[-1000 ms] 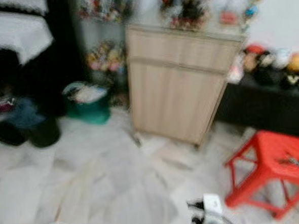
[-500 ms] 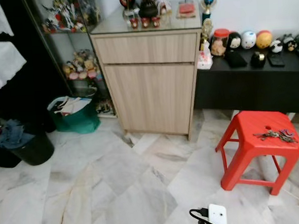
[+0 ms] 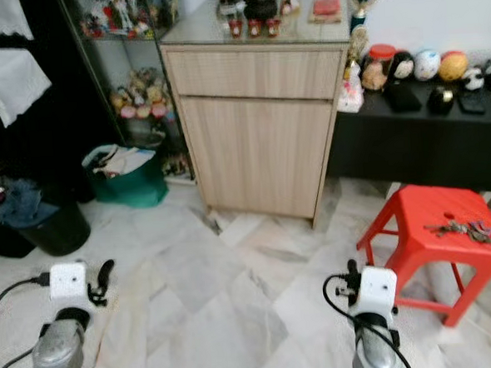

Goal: Hang keys on a hook

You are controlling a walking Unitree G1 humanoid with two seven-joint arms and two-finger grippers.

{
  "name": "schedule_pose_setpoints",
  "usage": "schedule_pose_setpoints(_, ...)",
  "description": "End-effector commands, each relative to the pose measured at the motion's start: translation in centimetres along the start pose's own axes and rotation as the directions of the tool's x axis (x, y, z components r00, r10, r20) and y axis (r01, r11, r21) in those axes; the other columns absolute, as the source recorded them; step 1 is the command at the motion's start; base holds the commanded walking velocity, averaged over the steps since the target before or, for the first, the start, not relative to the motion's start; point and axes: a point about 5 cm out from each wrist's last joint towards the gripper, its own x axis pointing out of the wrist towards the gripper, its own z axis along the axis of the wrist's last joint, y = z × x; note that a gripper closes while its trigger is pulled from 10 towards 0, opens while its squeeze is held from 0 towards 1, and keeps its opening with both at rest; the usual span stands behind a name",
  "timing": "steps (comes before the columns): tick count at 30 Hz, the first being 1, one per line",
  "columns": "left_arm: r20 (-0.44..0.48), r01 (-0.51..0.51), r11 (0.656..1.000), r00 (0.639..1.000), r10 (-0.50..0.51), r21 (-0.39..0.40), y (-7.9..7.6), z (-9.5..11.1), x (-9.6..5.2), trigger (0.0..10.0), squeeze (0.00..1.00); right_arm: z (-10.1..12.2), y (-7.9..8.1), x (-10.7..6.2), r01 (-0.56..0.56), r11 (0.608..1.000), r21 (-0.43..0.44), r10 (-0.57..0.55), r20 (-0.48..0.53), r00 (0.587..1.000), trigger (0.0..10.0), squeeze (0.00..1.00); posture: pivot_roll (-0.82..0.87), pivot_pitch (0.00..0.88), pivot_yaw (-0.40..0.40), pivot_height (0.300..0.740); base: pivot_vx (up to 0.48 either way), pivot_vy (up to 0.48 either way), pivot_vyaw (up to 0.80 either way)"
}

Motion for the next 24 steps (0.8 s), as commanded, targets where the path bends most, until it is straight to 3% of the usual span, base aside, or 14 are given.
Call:
schedule_pose_setpoints(1, 0.111, -0.002, 1.000, 0.994, 0.003, -0.008, 0.4, 1.6, -0.3, 10.0, 0.00, 1.3, 0.1, 0.1, -0.016, 1.000, 0.007, 0.016, 0.067, 0.998, 10.0, 0.00, 0.04, 0.000, -0.025, 0.740, 0.000, 0.000, 0.00)
schedule_pose_setpoints(6, 0.204, -0.001, 1.000, 0.979, 0.002, -0.009, 0.5, 3.3, -2.4, 10.0, 0.00, 2.8, -0.7, -1.7, 0.022, 0.999, -0.023, -0.018, 0.173, 0.985, 10.0, 0.00, 0.04, 0.000, -0.032, 0.740, 0.000, 0.000, 0.00)
schedule_pose_setpoints(9, 0.200, 0.008, 1.000, 0.980, -0.009, 0.006, 0.4, 3.7, -3.5, 10.0, 0.00, 2.2, -1.0, -3.0, 0.032, 0.999, -0.002, -0.032, 0.136, 0.990, 10.0, 0.00, 0.05, 0.000, -0.037, 0.740, 0.000, 0.000, 0.00)
schedule_pose_setpoints(12, 0.169, 0.022, 1.000, 0.985, -0.024, 0.015, 0.6, 3.2, -3.6, 10.0, 0.00, 0.1, -1.0, -3.8, 0.019, 1.000, -0.012, -0.018, 0.036, 0.999, 10.0, 0.00, 0.06, 0.000, -0.038, 0.740, 0.000, 0.000, 0.00)
schedule_pose_setpoints(14, 0.074, 0.012, 1.000, 0.997, -0.010, -0.026, 1.1, 1.2, -2.0, 10.0, 0.00, -4.3, -1.5, -4.0, 0.084, 0.995, 0.052, -0.072, -0.197, 0.978, 10.0, 0.00, 0.07, 0.000, -0.036, 0.740, 0.000, 0.000, 0.00)
schedule_pose_setpoints(15, 0.051, 0.016, 0.999, 0.999, -0.015, -0.028, 1.1, 0.7, -1.6, 10.0, 0.00, -5.2, -1.3, -4.0, 0.080, 0.994, 0.069, -0.060, -0.261, 0.963, 10.0, 0.00, 0.07, 0.000, -0.034, 0.740, 0.000, 0.000, 0.00)
schedule_pose_setpoints(16, 0.051, 0.016, 0.999, 0.999, -0.015, -0.028, 1.1, 0.7, -1.6, 10.0, 0.00, -5.2, -1.3, -4.0, 0.080, 0.994, 0.069, -0.060, -0.261, 0.963, 10.0, 0.00, 0.07, 0.000, -0.034, 0.740, 0.000, 0.000, 0.00)
schedule_pose_setpoints(18, -0.042, 0.036, 0.999, 0.998, -0.036, -0.014, 1.0, -0.7, -1.0, 10.0, 0.00, -6.7, -1.0, -4.4, 0.056, 0.997, 0.060, -0.029, -0.378, 0.925, 10.0, 0.00, 0.07, 0.000, -0.028, 0.740, 0.000, 0.000, 0.00)
schedule_pose_setpoints(19, -0.146, 0.043, 0.999, 0.988, -0.045, -0.013, 1.0, -2.1, -0.8, 10.0, 0.00, -8.3, -0.1, -5.3, 0.022, 0.995, 0.098, 0.031, -0.507, 0.861, 10.0, 0.00, 0.07, 0.000, -0.025, 0.740, 0.000, 0.000, 0.00)
schedule_pose_setpoints(22, -0.292, 0.057, 0.998, 0.955, -0.060, -0.021, 0.8, -3.9, -1.3, 10.0, 0.00, -10.0, 0.8, -7.0, -0.031, 0.995, 0.097, 0.086, -0.631, 0.771, 10.0, 0.00, 0.06, 0.000, -0.019, 0.740, 0.000, 0.000, 0.00)
schedule_pose_setpoints(23, -0.399, 0.085, 0.996, 0.913, -0.079, -0.002, 0.3, -5.5, -2.2, 10.0, 0.00, -10.8, 1.3, -8.0, -0.096, 0.993, 0.072, 0.119, -0.686, 0.718, 10.0, 0.00, 0.05, 0.000, -0.023, 0.740, 0.000, 0.000, 0.00)
schedule_pose_setpoints(24, -0.444, 0.098, 0.995, 0.892, -0.085, 0.007, 0.1, -6.2, -2.6, 10.0, 0.00, -10.9, 1.5, -8.2, -0.116, 0.991, 0.073, 0.134, -0.694, 0.708, 10.0, 0.00, 0.04, 0.000, -0.024, 0.740, 0.000, 0.000, 0.00)
